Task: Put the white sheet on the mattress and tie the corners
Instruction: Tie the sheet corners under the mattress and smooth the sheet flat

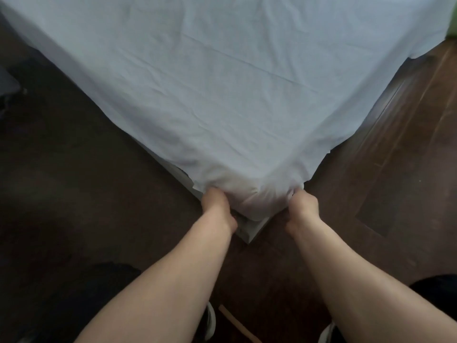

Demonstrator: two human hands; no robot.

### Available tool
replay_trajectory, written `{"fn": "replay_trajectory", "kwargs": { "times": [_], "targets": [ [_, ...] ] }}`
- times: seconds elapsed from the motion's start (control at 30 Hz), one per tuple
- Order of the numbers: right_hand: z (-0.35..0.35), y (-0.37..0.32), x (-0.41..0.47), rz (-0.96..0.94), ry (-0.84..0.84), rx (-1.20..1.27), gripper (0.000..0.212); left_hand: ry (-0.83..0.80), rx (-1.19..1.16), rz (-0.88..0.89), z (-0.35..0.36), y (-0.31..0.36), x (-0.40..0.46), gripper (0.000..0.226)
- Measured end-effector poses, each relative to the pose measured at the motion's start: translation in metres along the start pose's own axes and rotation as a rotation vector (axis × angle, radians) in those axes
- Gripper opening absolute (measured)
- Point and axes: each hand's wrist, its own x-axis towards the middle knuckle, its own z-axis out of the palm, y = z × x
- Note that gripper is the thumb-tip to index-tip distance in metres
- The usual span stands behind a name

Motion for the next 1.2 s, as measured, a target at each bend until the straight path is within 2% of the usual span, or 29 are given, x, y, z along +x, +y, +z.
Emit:
{"fn": "replay_trajectory", "kwargs": {
  "times": [0.03, 0.07, 0.1, 0.13, 0.17, 0.2, 0.23, 0.27, 0.3, 0.33, 0.37, 0.47, 0.63, 0.83, 1.03, 1.1, 1.2],
  "targets": [
    [-0.003, -0.008, -0.009, -0.123, 0.107, -0.054, 0.055, 0.114, 0.048, 0.106, -0.002, 0.004, -0.001, 0.050],
    [-0.008, -0.017, -0.021, -0.332, 0.165, -0.086, 0.060, 0.225, 0.177, 0.279, -0.004, 0.008, -0.006, 0.060],
    [-0.012, -0.025, -0.038, -0.586, 0.145, -0.115, 0.064, 0.267, 0.352, 0.526, -0.006, 0.011, -0.015, 0.066],
    [-0.015, -0.032, -0.052, -0.803, 0.068, -0.183, 0.068, 0.218, 0.503, 0.814, -0.008, 0.013, -0.027, 0.069],
    [-0.017, -0.038, -0.067, -0.955, -0.036, -0.304, 0.071, 0.098, 0.667, 1.100, -0.008, 0.014, -0.036, 0.071],
    [-0.018, -0.038, -0.072, -1.069, -0.124, -0.497, 0.071, -0.054, 0.863, 1.300, -0.008, 0.018, -0.044, 0.072],
    [-0.022, -0.035, -0.075, -1.152, -0.161, -0.736, 0.068, -0.180, 1.107, 1.391, -0.010, 0.019, -0.049, 0.072],
    [-0.028, -0.029, -0.076, -1.217, -0.147, -0.955, 0.067, -0.269, 1.401, 1.395, -0.014, 0.019, -0.056, 0.072],
    [-0.034, -0.023, -0.074, -1.248, -0.126, -1.122, 0.071, -0.308, 1.667, 1.324, -0.018, 0.018, -0.058, 0.074],
    [-0.039, -0.018, -0.073, -1.233, -0.120, -1.223, 0.077, -0.319, 1.834, 1.248, -0.022, 0.017, -0.058, 0.078],
    [-0.045, -0.015, -0.076, -1.200, -0.136, -1.258, 0.081, -0.315, 1.894, 1.188, -0.027, 0.015, -0.062, 0.081],
    [-0.055, -0.018, -0.087, -1.221, -0.143, -1.263, 0.081, -0.332, 1.834, 1.159, -0.030, 0.022, -0.079, 0.075],
    [-0.068, -0.017, -0.091, -1.216, -0.148, -1.378, 0.080, -0.359, 1.908, 1.075, -0.032, 0.041, -0.102, 0.053],
    [-0.058, -0.045, -0.103, -1.243, -0.118, -1.522, 0.065, -0.404, 2.019, 1.023, -0.029, 0.059, -0.115, 0.048],
    [-0.035, -0.100, -0.114, -1.295, -0.260, -1.711, 0.030, -0.464, 2.173, 0.965, 0.001, 0.093, -0.120, 0.042],
    [-0.021, -0.127, -0.113, -1.308, -0.319, -1.768, 0.030, -0.474, 2.165, 0.964, 0.019, 0.114, -0.115, 0.035],
    [0.003, -0.178, -0.092, -1.243, -0.418, -1.633, 0.032, -0.359, 2.103, 1.054, 0.057, 0.159, -0.092, 0.036]
  ]
}}
